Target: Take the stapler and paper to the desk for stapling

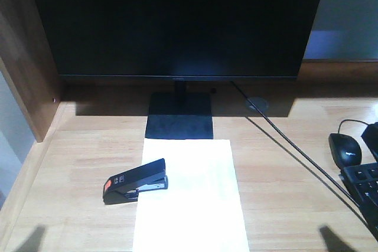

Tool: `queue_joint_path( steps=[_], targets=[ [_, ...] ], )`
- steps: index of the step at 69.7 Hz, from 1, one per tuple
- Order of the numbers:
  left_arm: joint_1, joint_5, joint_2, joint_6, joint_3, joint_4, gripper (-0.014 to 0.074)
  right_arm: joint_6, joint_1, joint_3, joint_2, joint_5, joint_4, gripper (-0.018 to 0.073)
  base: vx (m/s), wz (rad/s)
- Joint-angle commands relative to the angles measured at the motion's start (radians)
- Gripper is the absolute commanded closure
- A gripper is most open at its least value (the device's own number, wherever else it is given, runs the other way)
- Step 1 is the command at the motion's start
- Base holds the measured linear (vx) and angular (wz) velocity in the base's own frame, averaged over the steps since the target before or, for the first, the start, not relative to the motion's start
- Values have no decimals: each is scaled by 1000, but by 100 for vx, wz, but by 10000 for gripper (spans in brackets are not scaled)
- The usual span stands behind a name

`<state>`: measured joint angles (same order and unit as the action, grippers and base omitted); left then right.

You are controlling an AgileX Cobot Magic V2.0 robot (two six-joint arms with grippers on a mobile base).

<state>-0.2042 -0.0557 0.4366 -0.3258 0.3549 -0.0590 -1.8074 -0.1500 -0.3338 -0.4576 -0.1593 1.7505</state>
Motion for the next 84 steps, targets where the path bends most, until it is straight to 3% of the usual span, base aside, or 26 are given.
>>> queue_joint_path(
  steps=[1,54,63,74,84],
  targets=[
    [0,61,2,10,23,-4,603,7,0,-30,-3,11,47,565,0,0],
    [0,61,2,16,23,-4,603,7,0,-30,-3,11,47,565,0,0],
    [0,56,-24,100,23,0,603,7,0,-30,-3,11,47,565,0,0],
    [28,1,-107,250,17,94,603,7,0,-30,-3,11,47,565,0,0],
    [90,-10,-218,276,-50,92,603,7,0,-30,-3,11,47,565,0,0]
  ],
)
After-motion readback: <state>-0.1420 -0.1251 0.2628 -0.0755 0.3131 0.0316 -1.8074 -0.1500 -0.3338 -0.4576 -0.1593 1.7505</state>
